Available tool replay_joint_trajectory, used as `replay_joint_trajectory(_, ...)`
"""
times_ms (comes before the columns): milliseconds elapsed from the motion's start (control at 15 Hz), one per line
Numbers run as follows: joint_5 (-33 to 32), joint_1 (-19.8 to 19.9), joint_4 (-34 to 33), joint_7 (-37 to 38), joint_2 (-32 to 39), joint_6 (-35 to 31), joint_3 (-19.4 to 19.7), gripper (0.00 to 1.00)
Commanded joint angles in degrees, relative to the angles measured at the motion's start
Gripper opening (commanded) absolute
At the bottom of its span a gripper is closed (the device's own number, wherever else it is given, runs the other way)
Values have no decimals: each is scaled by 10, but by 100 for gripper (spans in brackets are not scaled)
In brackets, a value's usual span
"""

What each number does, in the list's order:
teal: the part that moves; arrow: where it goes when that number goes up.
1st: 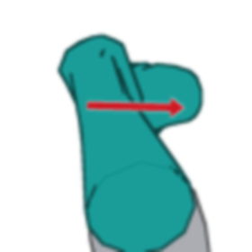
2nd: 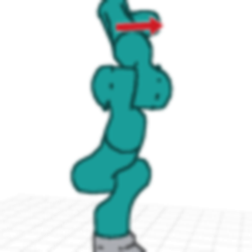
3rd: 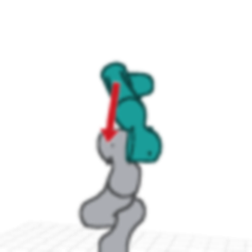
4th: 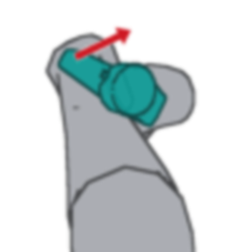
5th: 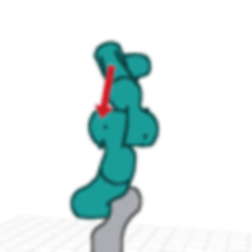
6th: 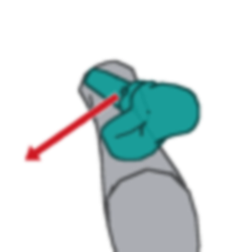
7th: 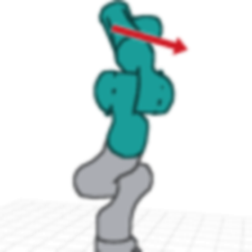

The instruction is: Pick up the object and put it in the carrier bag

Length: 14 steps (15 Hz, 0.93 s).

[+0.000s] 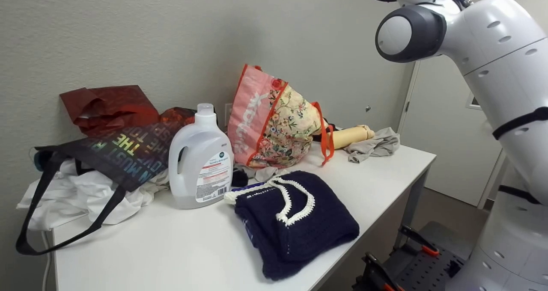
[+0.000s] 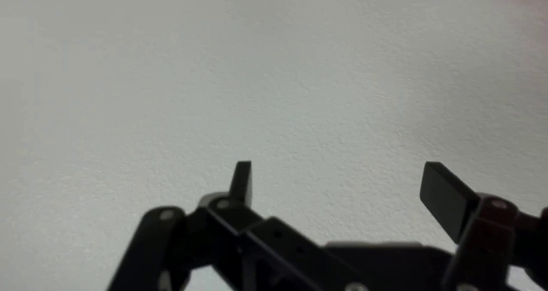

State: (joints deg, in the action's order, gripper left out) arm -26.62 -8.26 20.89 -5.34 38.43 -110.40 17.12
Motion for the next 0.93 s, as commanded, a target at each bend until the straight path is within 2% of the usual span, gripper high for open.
replay_joint_trajectory(0,7,0,22,-52,-18,73,-11,100)
replay_joint_trajectory(133,33,11,30,-80,-14,108,-32,100)
replay_joint_trajectory(267,69,39,-8,-112,15,161,-59,100)
replay_joint_trajectory(400,102,66,2,-138,18,204,-82,100)
replay_joint_trajectory(867,172,170,1,-184,61,392,-116,100)
